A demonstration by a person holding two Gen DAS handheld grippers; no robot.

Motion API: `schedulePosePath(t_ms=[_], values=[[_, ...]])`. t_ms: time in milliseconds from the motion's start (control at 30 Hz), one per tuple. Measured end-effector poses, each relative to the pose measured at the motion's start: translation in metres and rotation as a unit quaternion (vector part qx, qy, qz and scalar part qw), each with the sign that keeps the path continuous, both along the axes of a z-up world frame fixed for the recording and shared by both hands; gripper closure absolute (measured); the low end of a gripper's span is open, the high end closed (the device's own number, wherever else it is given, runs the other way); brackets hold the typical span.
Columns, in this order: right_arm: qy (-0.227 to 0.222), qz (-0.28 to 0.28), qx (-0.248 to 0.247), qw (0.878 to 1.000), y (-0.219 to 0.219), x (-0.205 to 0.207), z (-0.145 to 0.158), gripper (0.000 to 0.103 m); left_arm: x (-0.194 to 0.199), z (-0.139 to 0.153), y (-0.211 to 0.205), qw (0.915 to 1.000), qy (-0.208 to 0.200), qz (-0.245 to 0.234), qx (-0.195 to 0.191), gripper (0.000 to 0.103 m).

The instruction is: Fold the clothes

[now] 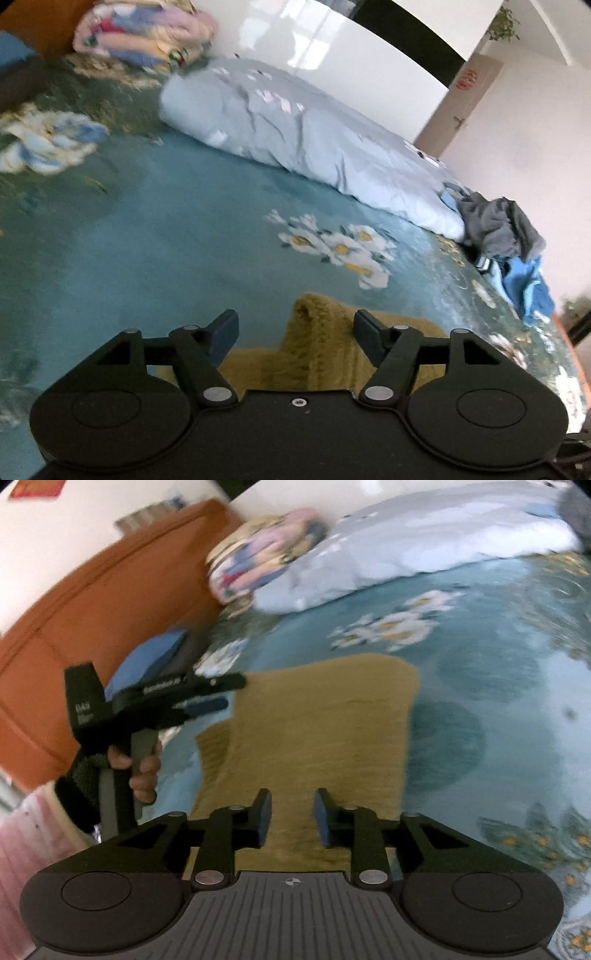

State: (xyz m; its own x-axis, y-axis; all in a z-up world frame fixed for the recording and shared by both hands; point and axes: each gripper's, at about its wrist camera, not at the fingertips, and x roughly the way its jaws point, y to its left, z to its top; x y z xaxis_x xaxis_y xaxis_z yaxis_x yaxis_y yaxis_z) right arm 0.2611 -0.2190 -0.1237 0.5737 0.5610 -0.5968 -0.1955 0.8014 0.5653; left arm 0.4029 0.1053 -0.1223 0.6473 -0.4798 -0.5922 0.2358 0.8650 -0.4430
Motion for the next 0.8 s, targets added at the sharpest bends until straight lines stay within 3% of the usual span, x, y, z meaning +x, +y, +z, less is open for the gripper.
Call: schedulePosePath(t_ms=[100,133,167,200,233,300,400,500,567,633,800], values=[[0.003,-0.029,0.000,1.000,-0.016,-0.001,-0.007,0.076,0.007,-0.009,-0.002,0.9992,0.010,-0.014,-0.035,0.040],[0.007,-0.034,0.000,0.999,-0.020,-0.001,-0.009,0.075,0.009,-0.012,-0.002,0.9985,0.016,-0.018,-0.049,0.047],[0.010,-0.039,0.000,0.999,-0.023,-0.002,-0.011,0.075,0.010,-0.013,-0.003,0.9978,0.020,-0.020,-0.059,0.062],[0.012,-0.044,0.001,0.999,-0.028,-0.002,-0.012,0.075,0.009,-0.014,-0.004,0.9976,0.023,-0.024,-0.061,0.068],[0.014,-0.049,0.004,0.999,-0.031,-0.001,-0.014,0.074,0.006,-0.014,-0.006,0.9977,0.027,-0.020,-0.060,0.081],[0.015,-0.056,0.011,0.998,-0.035,-0.001,-0.016,0.073,0.001,-0.014,-0.008,0.9978,0.034,-0.012,-0.057,0.087],[0.014,-0.061,0.016,0.998,-0.036,0.001,-0.017,0.071,-0.012,-0.004,-0.002,0.9962,0.034,0.020,-0.078,0.090],[0.011,-0.061,0.019,0.998,-0.036,0.000,-0.016,0.071,-0.038,0.027,0.015,0.9939,-0.002,0.039,-0.103,0.090],[0.005,-0.056,0.021,0.998,-0.036,-0.003,-0.012,0.069,-0.055,0.048,0.026,0.9945,-0.022,0.047,-0.090,0.090],[0.001,-0.052,0.023,0.998,-0.036,-0.005,-0.010,0.069,-0.061,0.054,0.035,0.9968,-0.024,0.055,-0.053,0.090],[0.006,-0.045,0.029,0.999,-0.023,0.001,-0.012,0.067,-0.047,0.011,0.050,0.9938,0.041,0.101,-0.020,0.090]])
